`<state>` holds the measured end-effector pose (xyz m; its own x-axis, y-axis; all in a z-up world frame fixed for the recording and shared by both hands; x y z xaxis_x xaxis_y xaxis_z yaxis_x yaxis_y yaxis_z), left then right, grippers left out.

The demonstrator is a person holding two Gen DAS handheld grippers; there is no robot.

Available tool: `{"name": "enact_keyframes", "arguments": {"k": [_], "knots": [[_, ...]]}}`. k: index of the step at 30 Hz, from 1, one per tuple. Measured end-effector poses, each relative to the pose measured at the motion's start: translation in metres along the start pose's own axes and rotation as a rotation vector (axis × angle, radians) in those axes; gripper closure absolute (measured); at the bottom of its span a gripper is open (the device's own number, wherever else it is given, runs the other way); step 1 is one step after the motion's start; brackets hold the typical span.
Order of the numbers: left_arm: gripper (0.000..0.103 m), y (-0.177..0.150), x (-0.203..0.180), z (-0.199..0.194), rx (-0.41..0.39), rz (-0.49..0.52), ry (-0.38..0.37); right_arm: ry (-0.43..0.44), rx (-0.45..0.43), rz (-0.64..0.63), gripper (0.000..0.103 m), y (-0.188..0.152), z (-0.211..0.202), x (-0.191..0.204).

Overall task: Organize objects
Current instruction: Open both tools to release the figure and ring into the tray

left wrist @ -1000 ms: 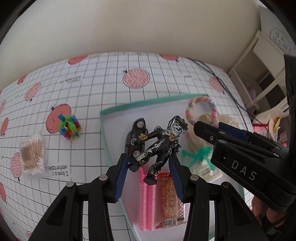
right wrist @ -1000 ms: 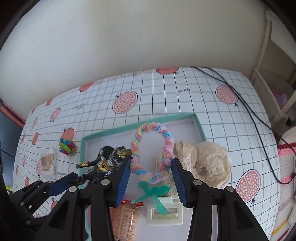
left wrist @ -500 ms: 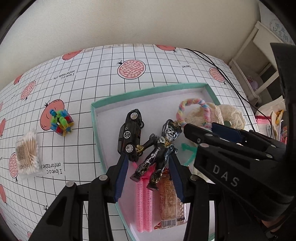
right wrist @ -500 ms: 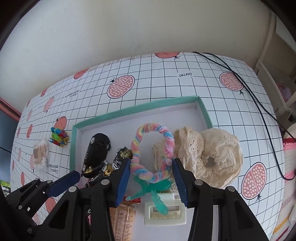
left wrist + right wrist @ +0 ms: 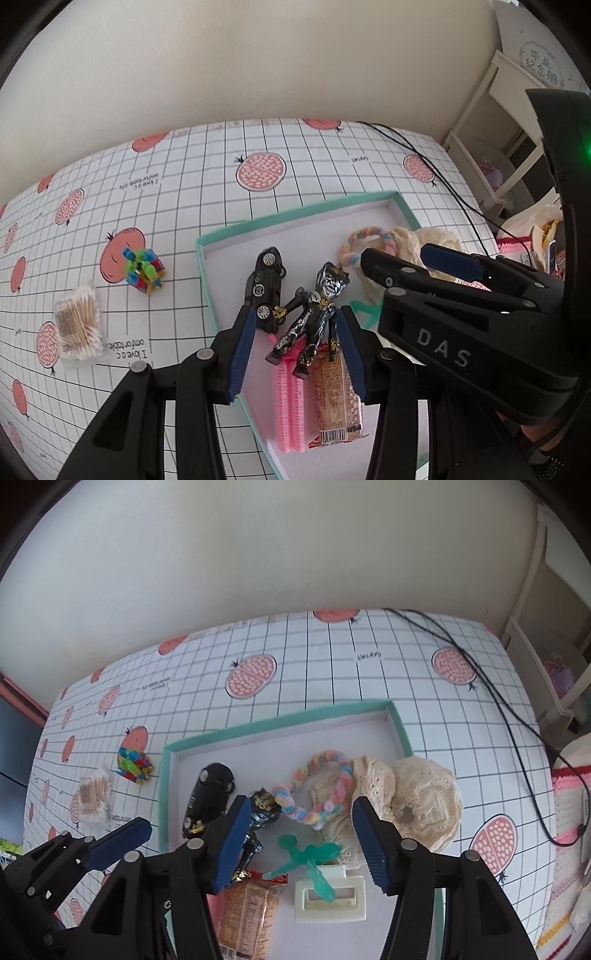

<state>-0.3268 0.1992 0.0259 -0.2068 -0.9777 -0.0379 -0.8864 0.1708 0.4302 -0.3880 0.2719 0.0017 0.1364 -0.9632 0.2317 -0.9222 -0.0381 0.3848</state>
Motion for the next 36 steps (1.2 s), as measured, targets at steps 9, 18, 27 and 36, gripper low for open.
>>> {"name": "enact_keyframes", "arguments": {"k": [9, 18, 27, 36], "knots": [[0.055, 0.000, 0.017, -0.010, -0.027, -0.039, 0.038, 0.021, -0.067, -0.014, 0.042, 0.009, -0.026, 0.010], [0.051, -0.002, 0.045, -0.009, -0.019, -0.108, 0.111, 0.004, -0.048, -0.009, 0.042, 0.006, -0.016, 0.007], [0.032, -0.005, 0.081, -0.010, -0.036, -0.221, 0.172, 0.002, -0.040, -0.026, 0.035, 0.001, -0.010, 0.009], [0.008, -0.014, 0.105, -0.002, -0.026, -0.291, 0.206, 0.014, -0.030, -0.036, 0.013, -0.003, -0.002, 0.013]]}}
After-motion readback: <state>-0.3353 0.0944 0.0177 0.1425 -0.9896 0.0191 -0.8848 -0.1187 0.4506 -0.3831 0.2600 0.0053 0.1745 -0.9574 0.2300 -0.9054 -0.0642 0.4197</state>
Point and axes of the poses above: each gripper's, at about its wrist camera, not at the fingertips, and z roughly the way its jaws point, x to its left, y to its top, the point moved 7 cm from there along z, roughly the way its jaws point, and after that the axes turned 11 degrees about z, right-handed, at the moved point
